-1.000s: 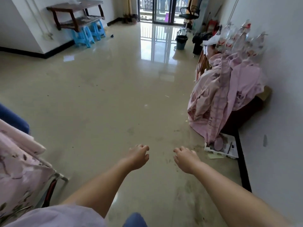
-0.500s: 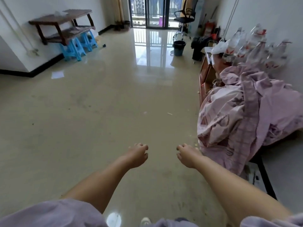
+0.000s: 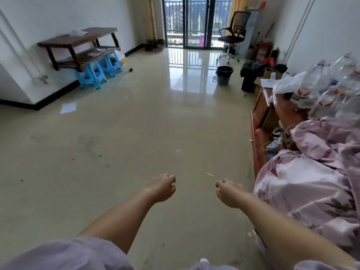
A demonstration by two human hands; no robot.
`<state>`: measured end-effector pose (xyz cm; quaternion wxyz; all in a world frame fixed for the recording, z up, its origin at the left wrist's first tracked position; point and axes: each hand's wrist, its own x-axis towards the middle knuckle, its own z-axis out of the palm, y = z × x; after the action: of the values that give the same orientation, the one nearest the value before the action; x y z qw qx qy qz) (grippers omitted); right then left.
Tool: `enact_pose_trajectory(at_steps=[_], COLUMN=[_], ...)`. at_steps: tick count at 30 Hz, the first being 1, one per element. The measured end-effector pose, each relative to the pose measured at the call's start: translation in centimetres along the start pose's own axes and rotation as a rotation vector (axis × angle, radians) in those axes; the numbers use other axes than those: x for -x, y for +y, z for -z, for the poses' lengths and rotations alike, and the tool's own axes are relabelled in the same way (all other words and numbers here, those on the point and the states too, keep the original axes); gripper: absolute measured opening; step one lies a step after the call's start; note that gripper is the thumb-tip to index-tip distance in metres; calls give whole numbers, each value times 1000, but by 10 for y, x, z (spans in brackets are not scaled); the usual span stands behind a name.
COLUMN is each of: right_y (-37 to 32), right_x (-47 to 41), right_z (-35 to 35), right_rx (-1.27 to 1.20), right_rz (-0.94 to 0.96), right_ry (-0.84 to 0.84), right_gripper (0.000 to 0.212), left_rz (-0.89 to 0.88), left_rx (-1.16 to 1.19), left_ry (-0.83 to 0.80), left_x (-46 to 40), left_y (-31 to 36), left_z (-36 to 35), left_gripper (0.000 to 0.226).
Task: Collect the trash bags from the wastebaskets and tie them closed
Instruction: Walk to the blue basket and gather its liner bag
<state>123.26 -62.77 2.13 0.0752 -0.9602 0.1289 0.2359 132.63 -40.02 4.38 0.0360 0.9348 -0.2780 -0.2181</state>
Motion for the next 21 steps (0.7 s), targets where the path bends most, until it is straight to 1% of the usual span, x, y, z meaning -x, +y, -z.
enact_pose_trajectory(at_steps=[5,11,13,17,21], right_y=[28,50,60,83,104], right_x=[-113,-258,-311,-403,-487], right_z=[77,146,170,221,281], right_rx=[18,-2,-17,-67,-118], right_rz=[34,30,14,-68,-122], right_ry=[-24,-27,-24,-65,-46], right_gripper=[38,39,39,40,41], left_rz=[14,1,-14,-51,-84], left_rx=[50,4,7,-16,-75], left_ry=[13,-26,-19,-59,-48], left_x=[-117,-273,-334,-444,-553], left_y=[1,-16,-23,-38,-49], left_z=[50,107,130,182,247], left_gripper=[37,36,36,36,36])
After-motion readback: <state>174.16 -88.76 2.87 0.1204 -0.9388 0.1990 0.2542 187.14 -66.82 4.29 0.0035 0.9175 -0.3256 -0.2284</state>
